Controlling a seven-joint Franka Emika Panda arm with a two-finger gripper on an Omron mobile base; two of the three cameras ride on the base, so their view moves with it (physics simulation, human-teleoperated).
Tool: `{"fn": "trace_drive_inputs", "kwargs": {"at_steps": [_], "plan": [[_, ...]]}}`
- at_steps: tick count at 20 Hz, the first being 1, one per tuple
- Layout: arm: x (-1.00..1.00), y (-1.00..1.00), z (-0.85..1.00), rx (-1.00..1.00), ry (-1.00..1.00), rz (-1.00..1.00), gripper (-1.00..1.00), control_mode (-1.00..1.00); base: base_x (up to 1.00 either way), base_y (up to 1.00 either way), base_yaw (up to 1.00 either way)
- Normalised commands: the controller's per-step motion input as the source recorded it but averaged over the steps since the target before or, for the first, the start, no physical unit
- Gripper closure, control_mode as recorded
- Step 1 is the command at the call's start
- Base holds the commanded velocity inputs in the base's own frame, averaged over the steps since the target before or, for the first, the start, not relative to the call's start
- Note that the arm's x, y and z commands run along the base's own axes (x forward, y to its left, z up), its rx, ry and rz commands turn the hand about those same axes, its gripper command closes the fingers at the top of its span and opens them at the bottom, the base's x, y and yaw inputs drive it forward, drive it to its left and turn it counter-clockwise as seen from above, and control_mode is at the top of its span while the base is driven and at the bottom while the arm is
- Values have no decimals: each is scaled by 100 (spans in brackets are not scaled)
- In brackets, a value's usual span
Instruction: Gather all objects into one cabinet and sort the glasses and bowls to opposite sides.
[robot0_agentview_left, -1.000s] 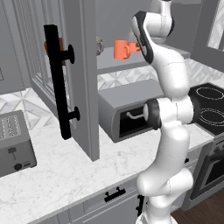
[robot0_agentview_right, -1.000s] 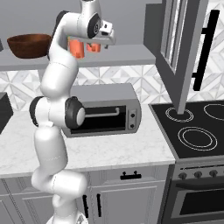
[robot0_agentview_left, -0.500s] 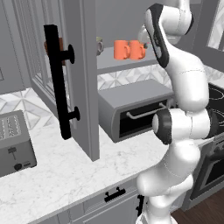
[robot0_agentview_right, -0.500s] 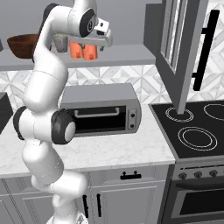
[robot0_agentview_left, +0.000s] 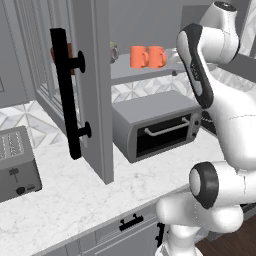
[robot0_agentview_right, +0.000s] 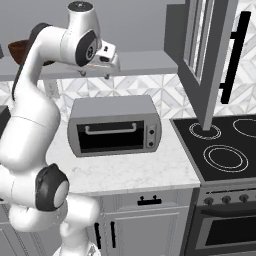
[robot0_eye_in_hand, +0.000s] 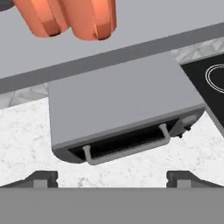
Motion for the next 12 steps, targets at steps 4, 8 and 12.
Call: {"fn": "trace_drive_inputs", "kwargs": {"at_steps": [4,8,12], "plan": [[-100,13,-76,0,0,1,-100,-100,0,0,0],[-100,3,-73,0,-1,1,-100,-100,0,0,0],[-100,0,-58,0,-1,1,-100,-100,0,0,0]]}}
